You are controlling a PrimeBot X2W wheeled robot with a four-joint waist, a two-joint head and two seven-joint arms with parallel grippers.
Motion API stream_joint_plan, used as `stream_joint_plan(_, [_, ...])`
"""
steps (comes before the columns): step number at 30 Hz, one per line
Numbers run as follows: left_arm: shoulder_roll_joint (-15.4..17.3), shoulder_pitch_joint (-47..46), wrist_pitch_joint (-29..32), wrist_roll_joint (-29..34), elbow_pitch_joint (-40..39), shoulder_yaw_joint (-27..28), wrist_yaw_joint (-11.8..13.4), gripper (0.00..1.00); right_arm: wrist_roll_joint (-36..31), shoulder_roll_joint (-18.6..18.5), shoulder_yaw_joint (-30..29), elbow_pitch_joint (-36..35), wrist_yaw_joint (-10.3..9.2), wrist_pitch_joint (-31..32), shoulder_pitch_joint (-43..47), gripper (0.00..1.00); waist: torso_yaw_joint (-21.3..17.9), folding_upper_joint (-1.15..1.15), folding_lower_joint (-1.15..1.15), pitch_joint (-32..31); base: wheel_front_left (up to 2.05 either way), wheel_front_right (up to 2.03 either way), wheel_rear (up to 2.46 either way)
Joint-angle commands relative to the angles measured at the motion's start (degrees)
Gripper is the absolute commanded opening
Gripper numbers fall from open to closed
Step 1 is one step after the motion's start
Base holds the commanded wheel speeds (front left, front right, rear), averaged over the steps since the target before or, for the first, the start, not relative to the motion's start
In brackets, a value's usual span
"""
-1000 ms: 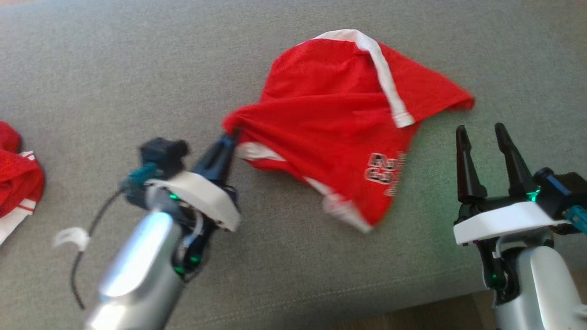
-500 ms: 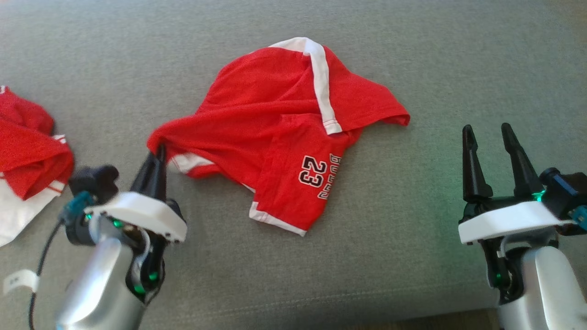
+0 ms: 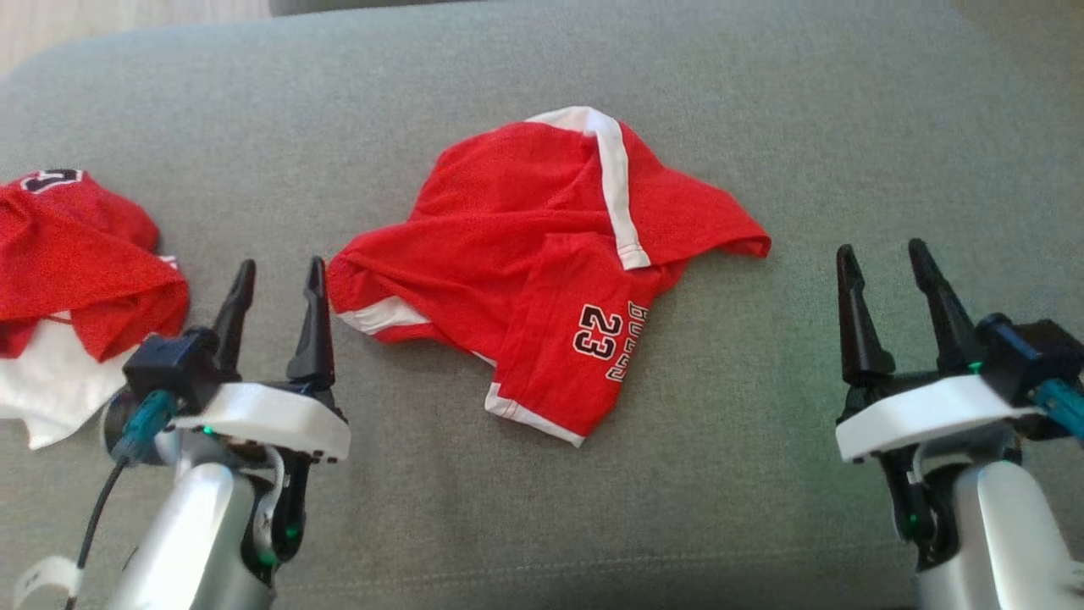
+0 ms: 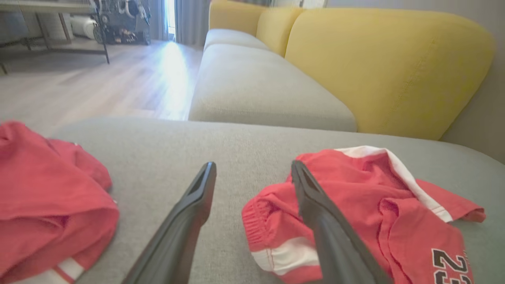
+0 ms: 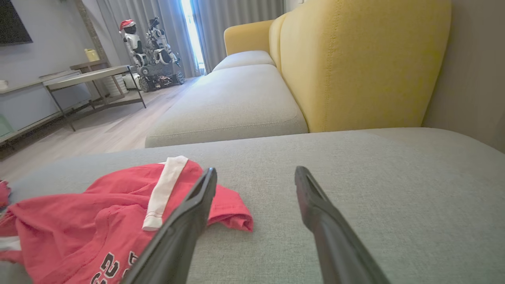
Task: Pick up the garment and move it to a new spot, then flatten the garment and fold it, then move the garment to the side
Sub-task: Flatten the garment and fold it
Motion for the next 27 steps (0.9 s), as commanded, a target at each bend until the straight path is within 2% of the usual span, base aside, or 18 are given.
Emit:
stream_joint_plan(1, [1.15, -1.4, -0.67, 0.96, -2.59, 2.81, 0.6, 1.0, -0.43, -0.33, 1.57, -2.0, 0.21, 0.16, 0.1, 1.0, 0.53, 0.0, 0.0, -0.9, 0.0, 0.0, 0.0])
stream_joint_plan(11, [2.11, 5.98, -0.69, 5.96, -6.87, 5.15, 2.12, 1.0, -2.53, -0.33, 3.16, -2.53, 0.21, 2.07, 2.58, 1.0, 1.87, 0.0, 0.0, -5.01, 0.0, 0.0, 0.0])
stream_joint_plan(19, [3.0, 10.06, -0.41, 5.82, -8.23, 5.68, 3.35, 1.0, -2.79, -0.33, 4.35, -2.79, 0.21, 2.89, 4.11, 1.0, 2.14, 0.0, 0.0, -7.0, 0.0, 0.0, 0.0])
stream_joint_plan(27, [3.3, 10.39, 0.71, 5.43, -9.15, 5.2, 3.52, 1.0, -2.75, -0.33, 4.53, -3.25, 0.21, 3.38, 4.31, 1.0, 2.25, 0.0, 0.0, -6.96, 0.0, 0.0, 0.0])
